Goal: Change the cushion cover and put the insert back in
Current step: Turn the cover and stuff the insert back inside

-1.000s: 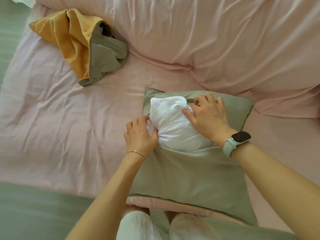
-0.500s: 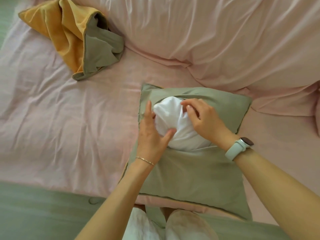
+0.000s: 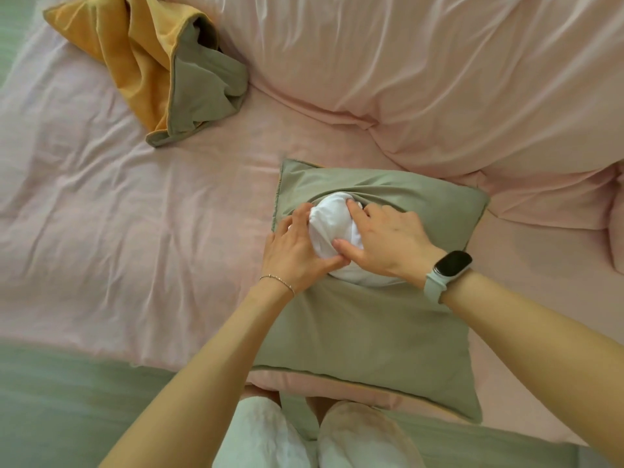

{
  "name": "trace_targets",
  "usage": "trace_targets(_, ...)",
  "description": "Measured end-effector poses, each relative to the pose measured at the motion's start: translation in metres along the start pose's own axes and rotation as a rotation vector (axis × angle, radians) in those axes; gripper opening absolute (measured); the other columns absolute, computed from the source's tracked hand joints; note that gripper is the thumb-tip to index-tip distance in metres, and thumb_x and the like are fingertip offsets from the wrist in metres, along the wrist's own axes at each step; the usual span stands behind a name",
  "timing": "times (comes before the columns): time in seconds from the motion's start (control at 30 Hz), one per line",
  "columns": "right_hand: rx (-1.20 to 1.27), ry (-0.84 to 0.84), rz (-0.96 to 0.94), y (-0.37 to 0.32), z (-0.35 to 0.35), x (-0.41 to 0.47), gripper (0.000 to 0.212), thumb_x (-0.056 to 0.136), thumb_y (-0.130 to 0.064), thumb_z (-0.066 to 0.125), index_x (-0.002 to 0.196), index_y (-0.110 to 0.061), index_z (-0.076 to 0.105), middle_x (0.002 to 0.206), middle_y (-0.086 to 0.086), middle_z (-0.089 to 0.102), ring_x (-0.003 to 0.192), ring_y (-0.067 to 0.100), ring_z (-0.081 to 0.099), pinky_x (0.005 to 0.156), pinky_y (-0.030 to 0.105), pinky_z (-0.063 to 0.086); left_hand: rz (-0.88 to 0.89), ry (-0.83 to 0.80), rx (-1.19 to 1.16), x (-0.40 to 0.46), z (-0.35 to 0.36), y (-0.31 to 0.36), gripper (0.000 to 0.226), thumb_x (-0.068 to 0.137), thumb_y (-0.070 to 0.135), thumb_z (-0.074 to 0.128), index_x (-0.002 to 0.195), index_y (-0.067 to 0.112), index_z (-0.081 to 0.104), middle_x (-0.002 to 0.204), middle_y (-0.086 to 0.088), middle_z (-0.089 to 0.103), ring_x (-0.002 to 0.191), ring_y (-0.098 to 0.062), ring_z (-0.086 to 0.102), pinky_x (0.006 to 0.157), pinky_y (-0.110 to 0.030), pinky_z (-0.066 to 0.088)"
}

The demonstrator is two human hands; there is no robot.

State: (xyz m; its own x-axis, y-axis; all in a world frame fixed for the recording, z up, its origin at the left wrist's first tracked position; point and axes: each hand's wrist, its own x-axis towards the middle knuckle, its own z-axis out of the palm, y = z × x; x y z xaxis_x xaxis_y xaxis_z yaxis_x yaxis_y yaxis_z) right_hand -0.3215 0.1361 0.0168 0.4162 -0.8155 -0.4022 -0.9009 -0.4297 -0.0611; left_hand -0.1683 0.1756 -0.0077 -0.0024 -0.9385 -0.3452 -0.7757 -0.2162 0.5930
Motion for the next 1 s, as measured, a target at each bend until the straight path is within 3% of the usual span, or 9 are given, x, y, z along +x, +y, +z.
trace_targets(0.17,0.039,-0.122,0.057,-0.006,0.001,0.014,0.078,0.081,-0.072,0.038,0.131,-0.012,0.04,0.125,0.008,0.05,0.112,0.025,0.05,0.078,0.035,0.037,-0.004,-0.083,-0.056,-0.003,-0.004,-0.012,0.101,0.066,0.045,0.076,0.143,0.031,0.012,0.141,0.012,0.037,0.134,-0.015,0.016,0.102,-0.03,0.017)
trace_targets(0.27,0.185,-0.035,0.144,-0.008,0.009,0.02,0.055,0.087,-0.06,0.044,0.114,-0.013,0.054,0.116,0.006,0.053,0.109,0.026,0.052,0.078,0.034,0.037,-0.007,-0.139,-0.19,-0.006,-0.006,-0.024,0.096,0.064,0.047,0.076,0.14,0.04,0.019,0.141,0.008,0.032,0.134,-0.015,0.018,0.107,-0.031,0.017)
trace_targets(0.33,0.29,0.073,0.206,-0.007,0.013,0.021,0.041,0.092,-0.047,0.045,0.107,-0.012,0.058,0.112,0.006,0.056,0.107,0.027,0.053,0.074,0.032,0.036,0.056,-0.033,-0.379,-0.006,-0.013,-0.026,0.076,0.064,0.054,0.064,0.131,0.045,0.029,0.133,0.015,0.039,0.127,-0.011,0.03,0.108,-0.029,0.026)
trace_targets(0.43,0.338,0.164,0.222,-0.011,0.018,0.016,0.034,0.093,-0.039,0.046,0.099,-0.009,0.059,0.106,0.007,0.058,0.103,0.029,0.054,0.07,0.034,0.036,0.375,0.217,-0.298,0.006,-0.017,-0.016,0.048,0.083,0.036,0.054,0.128,0.022,0.05,0.127,0.015,0.048,0.115,-0.01,0.044,0.1,-0.019,0.034)
trace_targets(0.53,0.46,0.301,0.161,-0.011,0.026,0.008,0.036,0.088,-0.04,0.049,0.095,-0.008,0.063,0.097,0.007,0.061,0.093,0.03,0.057,0.066,0.03,0.035,0.507,0.197,-0.133,0.022,-0.005,-0.009,0.038,0.084,0.025,0.053,0.116,0.008,0.063,0.118,0.0,0.062,0.106,-0.014,0.049,0.091,-0.023,0.041)
trace_targets(0.7,0.424,0.699,0.064,-0.015,0.036,-0.014,0.038,0.083,-0.029,0.055,0.113,-0.008,0.063,0.106,0.009,0.062,0.089,0.029,0.055,0.08,0.036,0.042,0.072,0.092,-0.427,0.001,0.008,-0.009,0.046,0.076,0.007,0.07,0.115,0.019,0.047,0.107,0.009,0.06,0.099,-0.006,0.056,0.077,-0.003,0.038)
trace_targets(0.77,0.38,0.828,-0.012,-0.031,0.036,-0.012,0.029,0.086,-0.019,0.053,0.11,-0.009,0.065,0.104,0.011,0.062,0.097,0.026,0.05,0.083,0.037,0.037,0.011,0.048,-0.553,-0.002,0.006,-0.008,0.051,0.073,0.007,0.071,0.105,0.029,0.038,0.105,0.01,0.06,0.098,-0.004,0.058,0.08,-0.008,0.04)
trace_targets(0.9,0.292,0.707,-0.011,-0.046,0.047,0.002,0.03,0.087,-0.028,0.049,0.105,-0.012,0.067,0.101,0.007,0.063,0.104,0.022,0.047,0.081,0.037,0.035,-0.023,-0.036,-0.793,-0.002,-0.01,-0.017,0.04,0.076,-0.005,0.053,0.105,0.02,0.042,0.103,0.001,0.061,0.092,0.007,0.059,0.082,-0.012,0.044)
trace_targets(1.0,0.196,0.644,0.086,-0.041,0.057,-0.003,0.036,0.084,-0.039,0.053,0.107,-0.014,0.064,0.109,0.007,0.062,0.105,0.024,0.05,0.076,0.038,0.039,0.007,0.035,-0.618,0.005,-0.018,-0.015,0.035,0.088,-0.007,0.047,0.113,0.017,0.051,0.099,-0.001,0.064,0.085,0.002,0.061,0.081,-0.012,0.045)
